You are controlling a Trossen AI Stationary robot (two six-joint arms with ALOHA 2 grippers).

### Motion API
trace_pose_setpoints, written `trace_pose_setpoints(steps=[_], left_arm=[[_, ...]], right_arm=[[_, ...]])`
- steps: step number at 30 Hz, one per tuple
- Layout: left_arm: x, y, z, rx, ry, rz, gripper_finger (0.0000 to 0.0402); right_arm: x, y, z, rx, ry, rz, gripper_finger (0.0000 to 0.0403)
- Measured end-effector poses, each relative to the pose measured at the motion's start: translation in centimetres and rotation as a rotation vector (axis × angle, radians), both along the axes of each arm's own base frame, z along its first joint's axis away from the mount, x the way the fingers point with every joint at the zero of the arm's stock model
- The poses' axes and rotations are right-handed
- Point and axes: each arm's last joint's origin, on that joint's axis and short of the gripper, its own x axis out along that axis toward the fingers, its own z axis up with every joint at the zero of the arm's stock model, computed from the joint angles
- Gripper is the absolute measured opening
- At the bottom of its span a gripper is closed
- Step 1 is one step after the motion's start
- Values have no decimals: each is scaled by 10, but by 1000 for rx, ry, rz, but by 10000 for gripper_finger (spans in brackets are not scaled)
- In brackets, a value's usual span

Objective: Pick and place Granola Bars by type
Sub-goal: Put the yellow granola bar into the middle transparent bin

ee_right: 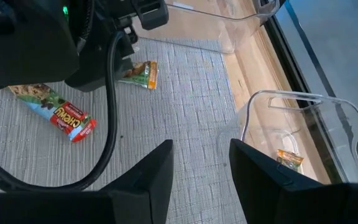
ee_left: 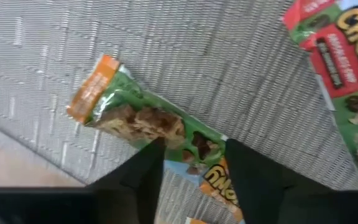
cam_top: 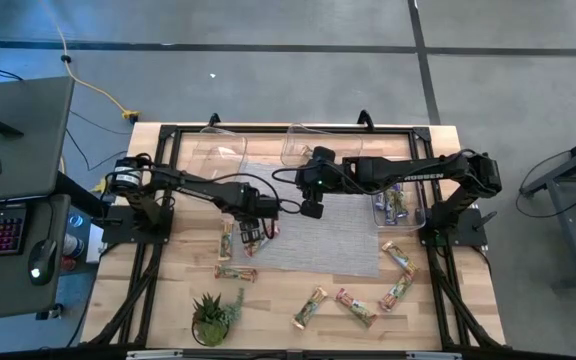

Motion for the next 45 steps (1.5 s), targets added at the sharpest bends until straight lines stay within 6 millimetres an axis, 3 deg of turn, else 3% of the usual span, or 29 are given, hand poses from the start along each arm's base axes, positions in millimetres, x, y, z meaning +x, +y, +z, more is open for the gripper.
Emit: trace_pose_setpoints(steps=[7, 9, 20, 29, 38, 41, 45], left_arm=[[4, -2, 0, -72, -30, -54, 25], [4, -2, 0, -74, -33, -52, 8], [5, -2, 2, -63, -16, -116, 1], [19, -2, 29, -41, -46, -206, 0], [18, -2, 31, -59, -43, -98, 1], [18, -4, 31, -70, -43, -133, 13], [21, -5, 27, -57, -34, -183, 61]], right_arm=[[0, 0, 0, 4, -2, -5, 140], [0, 0, 0, 4, -2, -5, 140], [0, 0, 0, 4, -1, -5, 140], [0, 0, 0, 5, -1, -4, 140], [0, 0, 0, 5, 0, -6, 140], [0, 0, 0, 5, 0, -5, 140], [0, 0, 0, 5, 1, -4, 140]])
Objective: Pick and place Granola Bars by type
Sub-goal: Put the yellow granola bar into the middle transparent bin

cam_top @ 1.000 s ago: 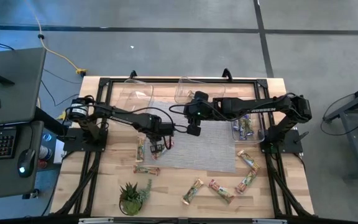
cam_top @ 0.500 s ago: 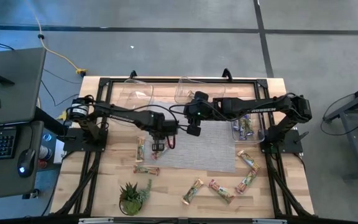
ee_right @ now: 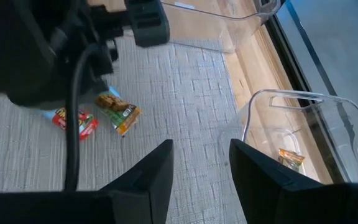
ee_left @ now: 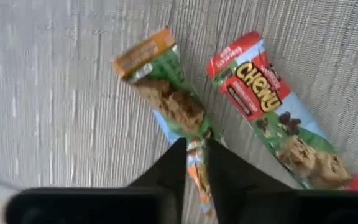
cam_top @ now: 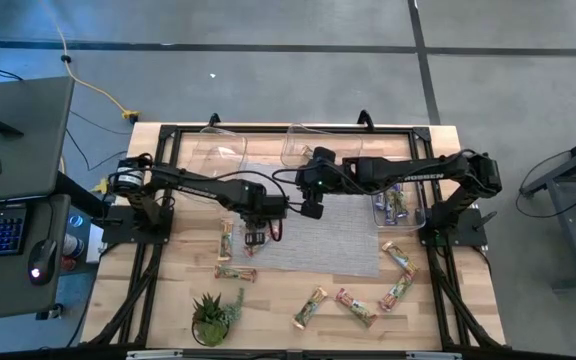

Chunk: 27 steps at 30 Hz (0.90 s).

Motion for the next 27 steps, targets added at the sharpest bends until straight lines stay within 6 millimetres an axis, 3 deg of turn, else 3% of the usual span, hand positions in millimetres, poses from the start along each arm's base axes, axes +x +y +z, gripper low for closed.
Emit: trace_pose_setpoints(steps=[8, 13, 20, 27], left_arm=[[8, 0, -32, 6, 92, 2, 201], [11, 0, -38, 4, 89, 26, 238], [11, -1, -37, -38, 84, 20, 200], [14, -2, -36, -96, 64, -17, 86]], right_arm=[[-1, 0, -1, 1, 15, -1, 140], [-1, 0, -1, 1, 20, -1, 140], [-1, 0, -1, 1, 20, -1, 140], [-1, 0, -1, 1, 19, -1, 140]])
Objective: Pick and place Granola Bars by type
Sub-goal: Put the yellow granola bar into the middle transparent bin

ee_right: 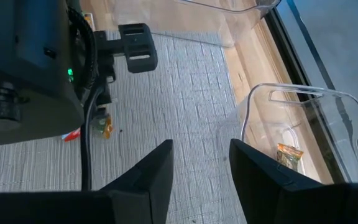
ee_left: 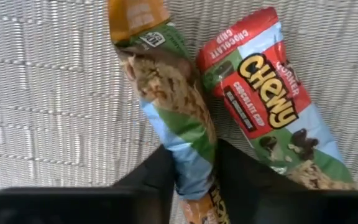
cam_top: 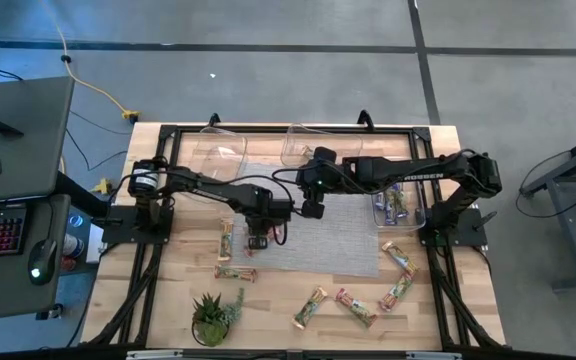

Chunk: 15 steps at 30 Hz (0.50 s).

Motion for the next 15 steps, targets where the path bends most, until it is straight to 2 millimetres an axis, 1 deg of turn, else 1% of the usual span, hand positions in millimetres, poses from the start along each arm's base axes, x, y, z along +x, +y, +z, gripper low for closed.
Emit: trace_pose_setpoints(steps=[2, 4, 7, 8, 11, 15], left_arm=[[0, 0, 0, 0, 1, -15, 47], [0, 0, 1, 3, 4, -34, 21], [4, 1, 11, 44, 22, -38, 19], [7, 2, 17, 81, 19, -36, 25], [17, 6, 47, 208, 5, -41, 45], [28, 18, 90, 380, -24, -71, 52]], right_arm=[[0, 0, 0, 0, 0, 0, 140], [0, 0, 0, 1, 0, -1, 140], [0, 3, -1, 53, -10, -26, 140], [-2, 4, -1, 78, -6, -32, 140], [-11, 13, -2, 137, 56, -52, 139], [-29, 30, 1, 243, 147, -155, 139]])
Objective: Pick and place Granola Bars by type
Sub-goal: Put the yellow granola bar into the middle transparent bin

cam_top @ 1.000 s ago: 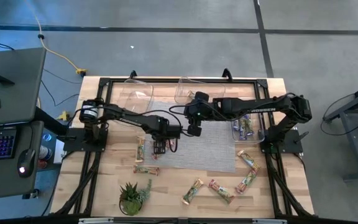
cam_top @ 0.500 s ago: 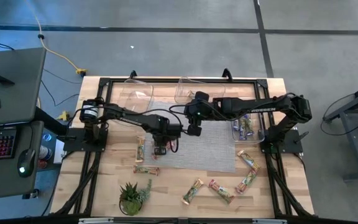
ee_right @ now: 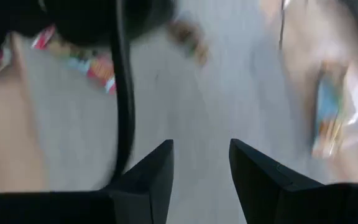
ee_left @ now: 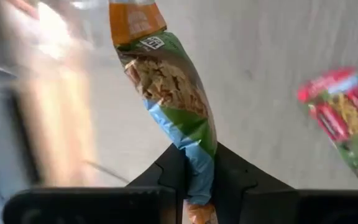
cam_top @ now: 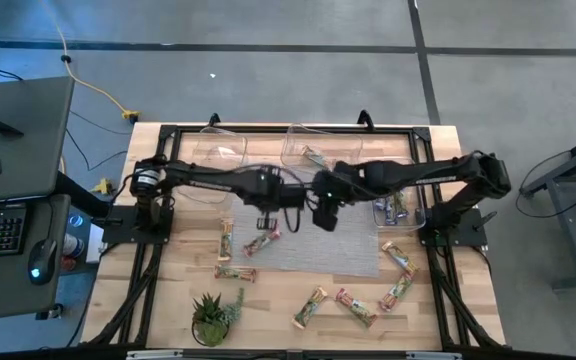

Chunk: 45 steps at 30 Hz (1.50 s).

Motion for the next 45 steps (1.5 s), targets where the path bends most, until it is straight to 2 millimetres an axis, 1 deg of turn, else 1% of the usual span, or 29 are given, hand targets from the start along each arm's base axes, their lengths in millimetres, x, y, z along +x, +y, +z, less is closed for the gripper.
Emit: trace_pose_setpoints(steps=[2, 4, 7, 10, 12, 14, 17, 19, 20, 23, 26, 28, 31, 34, 36, 37, 41, 45], left_arm=[[7, 12, 20, 82, -55, 6, 53], [11, 27, 36, 123, -98, 3, 53], [25, 46, 45, 133, -226, -59, 54], [43, 63, 45, 135, -353, -169, 54], [51, 71, 42, 151, -388, -227, 55], [60, 74, 33, 169, -402, -253, 55], [69, 75, 14, 171, -365, -249, 55], [73, 76, 2, 172, -337, -241, 55], [75, 76, -1, 175, -335, -239, 56], [80, 77, -4, 233, -342, -213, 56], [80, 76, -5, 266, -336, -176, 56], [78, 77, -1, 260, -343, -166, 56], [76, 78, 3, 272, -352, -152, 56], [73, 85, 3, 340, -317, -101, 56], [71, 97, 4, 372, -317, -62, 56], [71, 104, 5, 361, -335, -54, 56], [67, 134, 5, 194, -457, -26, 56], [64, 154, 9, 211, -521, 18, 56]], right_arm=[[-8, 13, -4, 68, 66, -52, 139], [-13, 28, -7, 111, 106, -96, 139], [-17, 46, -5, 96, 90, -135, 139], [-19, 59, -3, 66, 32, -229, 139], [-21, 62, -4, 49, 8, -315, 139], [-25, 64, -7, 48, 19, -396, 139], [-38, 63, -11, 4, 104, -501, 139], [-45, 56, -14, -85, 140, -579, 139], [-47, 51, -13, -129, 131, -623, 139], [-48, 37, -11, -223, 73, -717, 139], [-46, 20, -9, -307, 60, -738, 139], [-45, 8, -8, -346, 65, -751, 139], [-46, -8, -6, -362, 99, -757, 139], [-49, -15, -2, -361, 127, -736, 139], [-53, -20, 4, -385, 105, -745, 139], [-56, -23, 8, -400, 83, -758, 139], [-63, -39, 22, -421, 12, -806, 139], [-62, -58, 24, -361, 31, -788, 139]])
